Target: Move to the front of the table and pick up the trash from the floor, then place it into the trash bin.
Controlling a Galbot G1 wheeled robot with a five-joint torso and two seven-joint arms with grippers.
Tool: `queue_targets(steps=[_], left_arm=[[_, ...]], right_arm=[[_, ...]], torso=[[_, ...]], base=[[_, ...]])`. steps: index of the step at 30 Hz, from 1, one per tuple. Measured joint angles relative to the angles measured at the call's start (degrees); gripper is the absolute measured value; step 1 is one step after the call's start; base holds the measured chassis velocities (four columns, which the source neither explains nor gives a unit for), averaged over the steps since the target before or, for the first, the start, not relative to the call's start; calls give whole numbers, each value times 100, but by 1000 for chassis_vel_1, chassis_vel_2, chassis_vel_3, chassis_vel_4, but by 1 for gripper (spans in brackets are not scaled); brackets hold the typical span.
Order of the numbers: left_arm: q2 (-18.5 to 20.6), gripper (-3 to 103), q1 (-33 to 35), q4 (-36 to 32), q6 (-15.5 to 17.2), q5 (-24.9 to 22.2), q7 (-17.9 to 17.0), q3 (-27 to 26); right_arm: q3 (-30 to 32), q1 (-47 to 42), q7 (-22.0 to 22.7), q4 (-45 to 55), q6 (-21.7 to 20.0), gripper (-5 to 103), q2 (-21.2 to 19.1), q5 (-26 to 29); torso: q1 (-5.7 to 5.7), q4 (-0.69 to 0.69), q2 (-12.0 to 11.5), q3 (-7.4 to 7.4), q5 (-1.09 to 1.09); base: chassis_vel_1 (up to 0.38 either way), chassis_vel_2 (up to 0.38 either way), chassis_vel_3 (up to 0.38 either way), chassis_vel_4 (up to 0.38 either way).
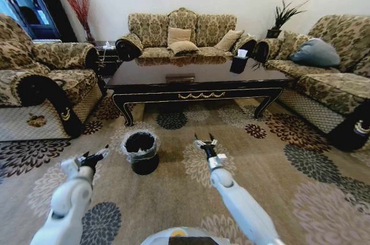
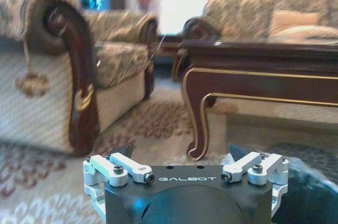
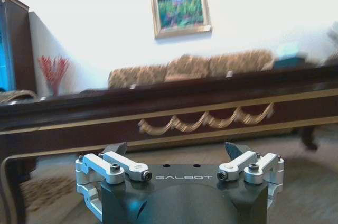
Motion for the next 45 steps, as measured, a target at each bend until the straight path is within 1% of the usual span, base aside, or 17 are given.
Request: queue_targets(steps=[2,3,5,6,7,10,11,12,14,16,18,20,25,45], left_arm=[[-145,100,426,-175,-392,225,156,66],[-260,100,670,-255,-699,379,328,103],[-454,100,850,-262,-1214,769,597,125],[-454,100,850,-262,-1214,769,597,125],[-529,100,882,-254,-1419,907,686,130],[-779,100,899,-89,-2078,1265,1006,170],[-779,100,899,-89,-2078,1265,1006,170],[-859,100,871,9,-2247,1322,1096,180],[-1025,100,830,172,-2452,1386,1177,237],[-1071,100,829,208,-2486,1389,1187,266],[-1143,100,824,274,-2601,1408,1236,317],[-1160,100,822,307,-2674,1420,1317,322],[-1157,100,822,315,-2680,1423,1344,309],[-1142,100,808,318,-2634,1398,1335,301]], right_arm=[[391,-419,-19,374,45,100,-110,-138],[656,-759,-62,602,165,100,-184,-197],[1023,-1171,-169,854,303,100,-252,-362],[1023,-1171,-169,854,303,100,-252,-362],[1176,-1315,-227,942,342,100,-278,-437],[1596,-1683,-379,1285,426,100,-224,-491],[1596,-1683,-379,1285,426,100,-224,-491],[1664,-1753,-386,1357,425,100,-172,-467],[1775,-1905,-392,1477,423,100,-15,-460],[1805,-1948,-396,1499,422,100,37,-483],[1859,-2054,-430,1535,426,100,134,-533],[1946,-2145,-557,1573,443,100,204,-535],[1993,-2195,-670,1586,444,100,236,-535],[1968,-2166,-668,1566,432,100,234,-528]], torso=[[0,1,0,0,-1],[0,-1,0,0,1],[-1,-1,0,-1,1],[-1,-1,0,-1,1],[-1,-4,0,-1,1],[-1,0,0,0,0],[-1,0,0,0,0],[0,1,0,0,-1],[0,0,0,0,0],[0,1,0,0,-1],[0,0,0,1,0],[0,1,0,1,0],[0,0,0,1,0],[1,0,0,1,-1]], base=[[0,0,0,0],[0,0,0,0],[0,0,0,0],[0,0,0,0],[0,0,0,0],[0,0,0,0],[0,0,0,0],[0,0,0,0],[0,0,0,0],[0,0,0,0],[0,0,0,0],[0,0,0,0],[0,0,0,0],[0,0,0,0]])
